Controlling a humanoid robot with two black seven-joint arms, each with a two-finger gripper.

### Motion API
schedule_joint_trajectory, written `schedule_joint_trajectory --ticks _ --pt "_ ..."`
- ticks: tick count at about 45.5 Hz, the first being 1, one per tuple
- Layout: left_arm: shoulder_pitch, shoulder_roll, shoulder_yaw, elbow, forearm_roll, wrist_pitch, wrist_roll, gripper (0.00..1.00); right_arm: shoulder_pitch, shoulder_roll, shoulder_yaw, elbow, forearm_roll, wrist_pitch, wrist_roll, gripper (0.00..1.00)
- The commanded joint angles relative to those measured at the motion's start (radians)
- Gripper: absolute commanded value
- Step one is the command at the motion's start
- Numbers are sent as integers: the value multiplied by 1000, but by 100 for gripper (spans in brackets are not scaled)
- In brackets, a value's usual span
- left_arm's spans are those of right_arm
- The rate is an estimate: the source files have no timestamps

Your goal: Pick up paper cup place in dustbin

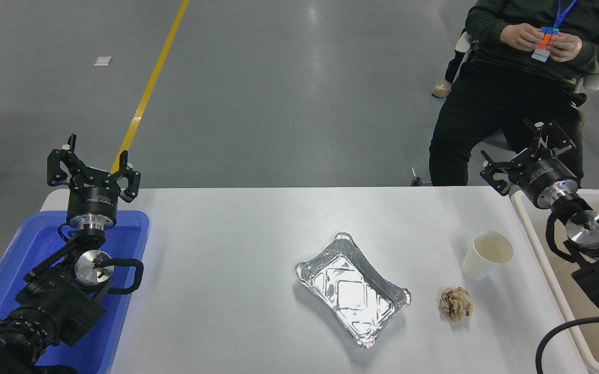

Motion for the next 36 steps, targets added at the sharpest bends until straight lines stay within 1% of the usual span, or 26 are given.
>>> schedule_joint_trajectory --ticks 1,22,25,29,36 --pt "0 -1 0 0 -1 0 -2 99 0 2 -6 4 -1 1 0 100" --pt "0 1 0 0 -1 0 0 99 0 -9 -54 42 -4 2 -3 100" --pt "0 1 0 0 -1 0 0 99 1 -30 -63 64 -5 2 -9 100" --pt "0 1 0 0 -1 0 0 99 15 -87 -98 117 -25 1 -11 100" --pt "0 1 0 0 -1 0 0 99 82 -208 -181 188 -129 1 -11 100"
